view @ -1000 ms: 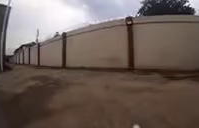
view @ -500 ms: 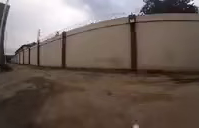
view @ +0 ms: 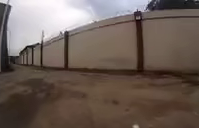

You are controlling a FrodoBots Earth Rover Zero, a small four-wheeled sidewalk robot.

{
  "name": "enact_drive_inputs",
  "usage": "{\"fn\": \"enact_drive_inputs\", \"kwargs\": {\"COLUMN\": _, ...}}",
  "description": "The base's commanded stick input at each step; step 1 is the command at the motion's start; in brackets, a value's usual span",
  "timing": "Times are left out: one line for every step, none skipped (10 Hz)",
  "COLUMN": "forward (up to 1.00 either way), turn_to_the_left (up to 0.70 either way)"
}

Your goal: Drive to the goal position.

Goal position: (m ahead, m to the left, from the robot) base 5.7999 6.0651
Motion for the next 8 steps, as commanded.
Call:
{"fn": "enact_drive_inputs", "kwargs": {"forward": 0.70, "turn_to_the_left": 0.04}}
{"fn": "enact_drive_inputs", "kwargs": {"forward": 0.70, "turn_to_the_left": 0.00}}
{"fn": "enact_drive_inputs", "kwargs": {"forward": 0.70, "turn_to_the_left": 0.10}}
{"fn": "enact_drive_inputs", "kwargs": {"forward": 0.70, "turn_to_the_left": 0.31}}
{"fn": "enact_drive_inputs", "kwargs": {"forward": 0.70, "turn_to_the_left": 0.31}}
{"fn": "enact_drive_inputs", "kwargs": {"forward": 0.70, "turn_to_the_left": 0.25}}
{"fn": "enact_drive_inputs", "kwargs": {"forward": 0.70, "turn_to_the_left": 0.07}}
{"fn": "enact_drive_inputs", "kwargs": {"forward": 0.70, "turn_to_the_left": 0.15}}
